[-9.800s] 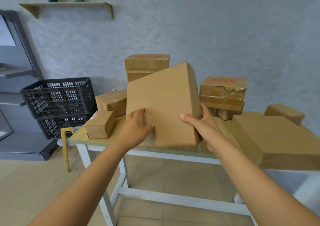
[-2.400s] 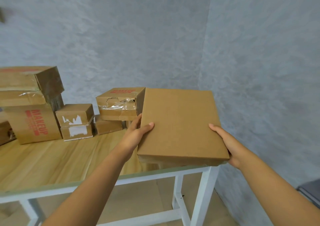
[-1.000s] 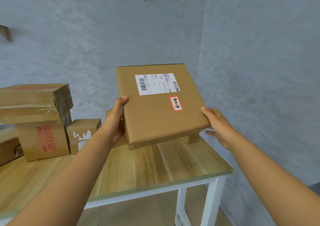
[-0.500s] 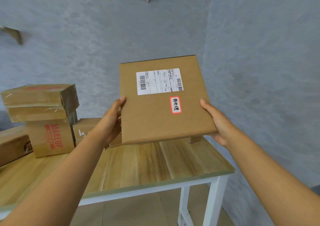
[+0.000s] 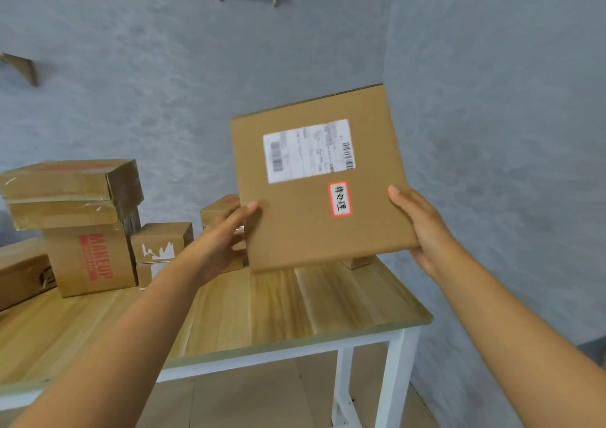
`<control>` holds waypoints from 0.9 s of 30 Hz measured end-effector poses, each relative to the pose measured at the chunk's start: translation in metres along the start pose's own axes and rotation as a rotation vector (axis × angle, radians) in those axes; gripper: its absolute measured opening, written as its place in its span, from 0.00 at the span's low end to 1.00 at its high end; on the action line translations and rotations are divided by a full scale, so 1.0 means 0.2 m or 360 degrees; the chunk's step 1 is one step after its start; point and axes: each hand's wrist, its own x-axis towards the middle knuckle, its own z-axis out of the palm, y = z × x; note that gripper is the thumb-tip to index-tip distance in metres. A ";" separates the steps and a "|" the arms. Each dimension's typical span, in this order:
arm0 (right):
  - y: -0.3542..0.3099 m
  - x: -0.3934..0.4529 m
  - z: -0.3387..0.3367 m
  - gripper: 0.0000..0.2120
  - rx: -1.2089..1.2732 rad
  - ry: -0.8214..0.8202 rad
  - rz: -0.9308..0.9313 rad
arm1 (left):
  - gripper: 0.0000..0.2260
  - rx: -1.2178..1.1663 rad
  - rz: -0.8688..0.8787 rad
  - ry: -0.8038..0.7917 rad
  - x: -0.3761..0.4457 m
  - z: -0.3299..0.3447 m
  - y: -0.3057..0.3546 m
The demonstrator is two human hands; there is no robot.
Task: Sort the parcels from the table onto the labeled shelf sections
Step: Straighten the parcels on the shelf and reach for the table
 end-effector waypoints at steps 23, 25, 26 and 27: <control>-0.14 0.09 -0.22 0.30 -0.0772 -0.0196 -0.0151 | 0.34 0.0666 0.0185 -0.0104 0.08 0.12 0.18; -0.11 0.12 -0.22 0.29 -0.0779 0.0058 -0.0206 | 0.37 0.0584 0.0142 0.0079 0.10 0.15 0.13; -0.10 0.13 -0.23 0.31 -0.0737 0.0146 -0.0173 | 0.39 0.0533 0.0119 0.0137 0.10 0.16 0.11; -0.08 0.13 -0.23 0.33 -0.0686 0.0177 -0.0094 | 0.40 0.0470 0.0098 0.0159 0.11 0.17 0.10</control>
